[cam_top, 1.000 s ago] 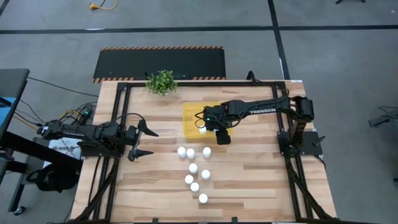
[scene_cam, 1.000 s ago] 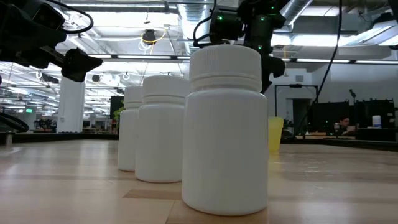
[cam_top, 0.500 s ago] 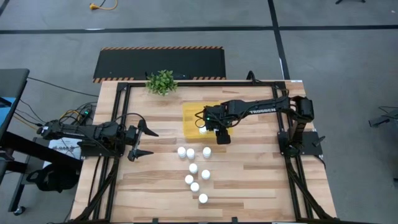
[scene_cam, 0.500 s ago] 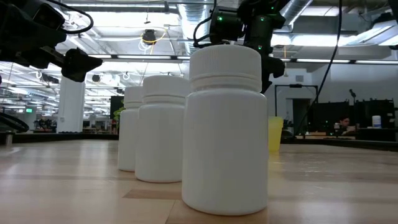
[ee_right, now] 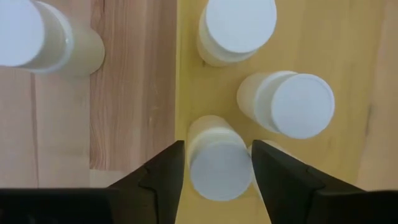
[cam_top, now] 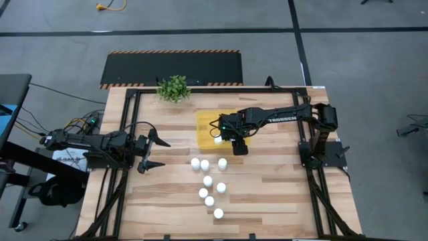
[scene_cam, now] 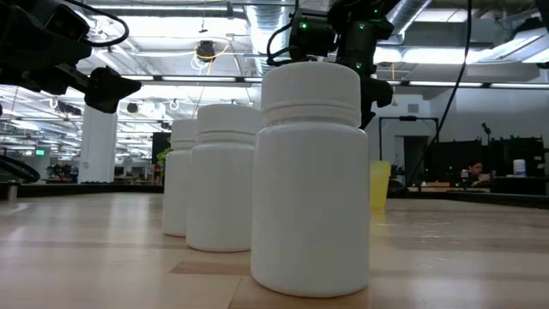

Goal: Pick and place pill bottles into a basket
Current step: Put the white medicine bottle into the yellow bin

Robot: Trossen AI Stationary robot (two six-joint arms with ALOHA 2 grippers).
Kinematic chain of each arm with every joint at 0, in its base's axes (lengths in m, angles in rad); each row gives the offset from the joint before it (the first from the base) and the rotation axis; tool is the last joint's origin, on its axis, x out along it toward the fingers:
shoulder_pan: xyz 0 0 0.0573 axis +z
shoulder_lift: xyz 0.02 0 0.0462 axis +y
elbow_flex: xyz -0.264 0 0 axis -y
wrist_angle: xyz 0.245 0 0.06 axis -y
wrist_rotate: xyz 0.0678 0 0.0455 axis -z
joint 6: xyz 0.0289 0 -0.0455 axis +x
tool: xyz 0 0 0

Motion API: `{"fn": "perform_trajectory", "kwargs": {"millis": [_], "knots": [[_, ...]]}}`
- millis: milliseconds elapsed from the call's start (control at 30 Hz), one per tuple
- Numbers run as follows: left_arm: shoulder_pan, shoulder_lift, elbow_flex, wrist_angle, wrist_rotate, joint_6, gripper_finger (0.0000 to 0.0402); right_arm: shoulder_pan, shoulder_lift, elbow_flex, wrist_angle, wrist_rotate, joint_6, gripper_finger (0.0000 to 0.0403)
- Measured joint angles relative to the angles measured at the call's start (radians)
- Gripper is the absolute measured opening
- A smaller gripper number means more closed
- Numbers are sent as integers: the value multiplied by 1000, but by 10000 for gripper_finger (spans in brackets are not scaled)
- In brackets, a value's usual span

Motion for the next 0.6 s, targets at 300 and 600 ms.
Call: {"fn": "perform_trajectory", "kwargs": {"millis": [300, 600], "knots": [[0, 0, 0, 0, 0, 0, 386, 7, -37, 40, -25, -3, 31, 177], [0, 0, 0, 0, -1, 0, 386, 139, -206, 45, -13, -7, 137, 175]]}}
